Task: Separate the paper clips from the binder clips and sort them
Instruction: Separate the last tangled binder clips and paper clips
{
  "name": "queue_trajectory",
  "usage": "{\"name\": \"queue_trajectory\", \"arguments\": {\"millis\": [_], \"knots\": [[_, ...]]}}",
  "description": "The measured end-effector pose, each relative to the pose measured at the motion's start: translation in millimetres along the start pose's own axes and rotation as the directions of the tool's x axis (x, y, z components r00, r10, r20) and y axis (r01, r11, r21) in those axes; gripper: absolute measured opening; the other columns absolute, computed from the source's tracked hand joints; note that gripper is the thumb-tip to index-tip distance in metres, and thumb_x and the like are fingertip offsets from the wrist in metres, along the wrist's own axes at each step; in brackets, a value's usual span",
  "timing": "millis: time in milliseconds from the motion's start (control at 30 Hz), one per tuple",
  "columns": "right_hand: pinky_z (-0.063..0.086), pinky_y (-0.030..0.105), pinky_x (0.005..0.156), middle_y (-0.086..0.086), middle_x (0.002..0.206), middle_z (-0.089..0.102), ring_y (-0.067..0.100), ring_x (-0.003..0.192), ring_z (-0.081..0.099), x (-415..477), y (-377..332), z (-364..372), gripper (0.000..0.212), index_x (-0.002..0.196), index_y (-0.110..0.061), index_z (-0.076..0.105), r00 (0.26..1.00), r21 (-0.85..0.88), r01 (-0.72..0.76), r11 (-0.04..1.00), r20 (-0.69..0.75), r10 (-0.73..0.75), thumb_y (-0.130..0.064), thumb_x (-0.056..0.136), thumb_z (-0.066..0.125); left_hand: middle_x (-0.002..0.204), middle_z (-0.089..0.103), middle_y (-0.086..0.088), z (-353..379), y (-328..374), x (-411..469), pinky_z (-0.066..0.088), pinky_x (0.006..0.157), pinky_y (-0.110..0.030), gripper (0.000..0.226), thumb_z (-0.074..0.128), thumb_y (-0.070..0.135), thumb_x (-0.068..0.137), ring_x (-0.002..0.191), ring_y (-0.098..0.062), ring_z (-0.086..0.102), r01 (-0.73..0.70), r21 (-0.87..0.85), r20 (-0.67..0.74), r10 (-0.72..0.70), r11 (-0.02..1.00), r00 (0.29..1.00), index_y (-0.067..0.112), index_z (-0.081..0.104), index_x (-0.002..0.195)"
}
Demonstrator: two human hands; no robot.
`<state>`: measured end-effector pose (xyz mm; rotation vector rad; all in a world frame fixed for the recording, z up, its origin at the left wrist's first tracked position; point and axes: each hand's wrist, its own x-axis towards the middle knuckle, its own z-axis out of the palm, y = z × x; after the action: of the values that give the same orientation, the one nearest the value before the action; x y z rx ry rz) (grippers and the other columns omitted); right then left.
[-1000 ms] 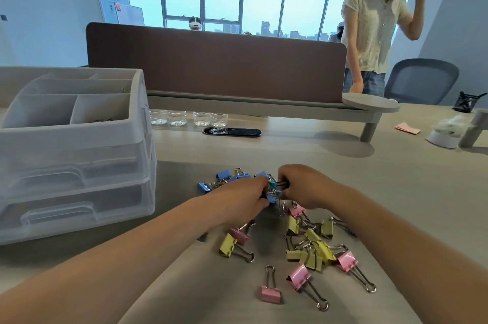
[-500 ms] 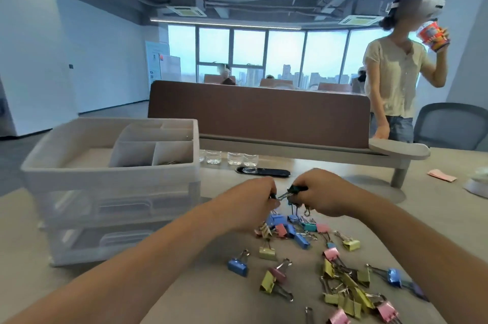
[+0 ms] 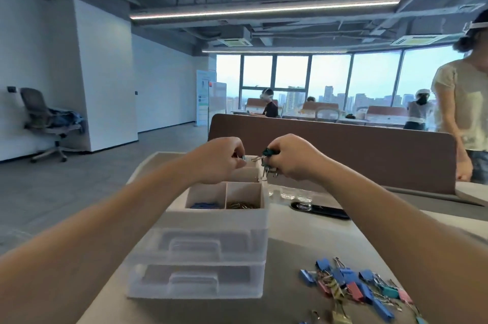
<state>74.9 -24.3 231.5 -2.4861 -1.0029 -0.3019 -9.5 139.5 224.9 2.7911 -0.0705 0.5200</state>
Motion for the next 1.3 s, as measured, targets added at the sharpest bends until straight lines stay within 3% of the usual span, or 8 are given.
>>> {"name": "queue_trajectory", "arguments": {"millis": [100, 233, 367, 533, 667, 800, 1033, 1300], "knots": [[0.040, 0.025, 0.059, 0.001, 0.082, 0.065, 0.017, 0.072, 0.055, 31.5, -14.5, 15.8, 0.008, 0.092, -0.013, 0.071, 0.998, -0.053, 0.060, 0.997, 0.006, -0.060, -0.018, 0.093, 0.064, 0.086, 0.054, 0.009, -2.3, -26.5, 12.1, 0.033, 0.059, -0.017, 0.012, 0.058, 0.024, 0.096, 0.073, -0.006, 0.050, 0.036, 0.032, 0.048, -0.037, 0.999, 0.998, 0.017, 0.058, 0.105], [0.049, 0.030, 0.078, 0.000, 0.097, 0.067, 0.022, 0.089, 0.061, 55.5, -27.6, 35.9, 0.018, 0.105, -0.017, 0.070, 0.990, -0.150, 0.111, 0.982, 0.099, -0.097, -0.010, 0.093, 0.059, 0.087, 0.056, 0.008, 2.9, -52.8, 21.9, 0.034, 0.059, -0.017, 0.021, 0.061, 0.026, 0.094, 0.073, -0.005, 0.051, 0.040, 0.079, 0.087, -0.046, 0.996, 0.995, 0.014, 0.063, 0.110], [0.040, 0.024, 0.072, -0.004, 0.092, 0.061, 0.021, 0.088, 0.057, 61.7, -26.3, 50.1, 0.023, 0.104, -0.020, 0.071, 0.981, -0.199, 0.159, 0.967, 0.142, -0.132, -0.008, 0.090, 0.057, 0.101, 0.065, 0.001, 9.2, -66.6, 21.9, 0.040, 0.064, -0.020, 0.025, 0.066, 0.025, 0.089, 0.085, -0.015, 0.058, 0.019, 0.113, 0.097, -0.030, 0.993, 0.995, 0.017, 0.068, 0.112], [0.037, 0.021, 0.067, -0.009, 0.088, 0.056, 0.016, 0.081, 0.053, 59.3, -23.9, 57.8, 0.029, 0.108, -0.027, 0.072, 0.972, -0.214, 0.214, 0.953, 0.145, -0.186, -0.011, 0.089, 0.057, 0.098, 0.063, 0.004, 17.0, -72.8, 20.3, 0.030, 0.057, -0.010, 0.019, 0.065, 0.024, 0.091, 0.079, -0.010, 0.054, -0.028, 0.187, 0.036, 0.022, 0.982, 0.999, 0.024, 0.071, 0.110], [0.037, 0.020, 0.064, -0.011, 0.088, 0.059, 0.012, 0.081, 0.053, 55.8, -23.6, 54.7, 0.023, 0.108, -0.026, 0.072, 0.970, -0.196, 0.226, 0.954, 0.139, -0.201, -0.019, 0.087, 0.064, 0.099, 0.061, 0.001, 17.0, -70.0, 18.0, 0.036, 0.065, -0.021, 0.016, 0.064, 0.025, 0.092, 0.086, -0.015, 0.057, -0.025, 0.169, -0.021, 0.029, 0.985, 0.999, 0.021, 0.070, 0.106], [0.039, 0.023, 0.072, -0.009, 0.091, 0.063, 0.012, 0.084, 0.056, 41.3, -16.5, 43.1, 0.019, 0.107, -0.021, 0.071, 0.981, -0.155, 0.186, 0.970, 0.082, -0.175, -0.022, 0.088, 0.067, 0.095, 0.063, 0.003, 14.6, -54.5, 10.3, 0.036, 0.067, -0.020, 0.015, 0.056, 0.017, 0.095, 0.084, -0.012, 0.055, -0.074, 0.083, -0.090, 0.081, 0.994, 0.993, 0.016, 0.071, 0.099], [0.040, 0.025, 0.066, -0.009, 0.082, 0.064, 0.011, 0.074, 0.056, -19.2, 23.5, 21.2, 0.010, 0.091, -0.020, 0.072, 0.999, -0.102, 0.049, 0.994, -0.001, -0.050, -0.028, 0.091, 0.066, 0.074, 0.061, 0.009, 37.9, 12.9, -3.4, 0.043, 0.060, -0.024, 0.018, 0.057, 0.027, 0.093, 0.071, -0.009, 0.057, -0.198, -0.035, -0.096, 0.194, 0.980, 0.976, 0.025, 0.065, 0.077], [0.036, 0.021, 0.059, -0.011, 0.075, 0.056, 0.005, 0.065, 0.050, -110.3, 99.4, 9.2, 0.013, 0.090, -0.021, 0.065, 0.981, -0.149, -0.159, 0.976, 0.085, 0.173, -0.030, 0.096, 0.058, 0.081, 0.060, 0.009, 111.5, 98.7, -12.9, 0.044, 0.064, -0.024, 0.019, 0.052, 0.032, 0.096, 0.074, -0.009, 0.056, -0.340, -0.091, 0.006, 0.342, 0.936, 0.940, 0.022, 0.066, 0.088]]}}
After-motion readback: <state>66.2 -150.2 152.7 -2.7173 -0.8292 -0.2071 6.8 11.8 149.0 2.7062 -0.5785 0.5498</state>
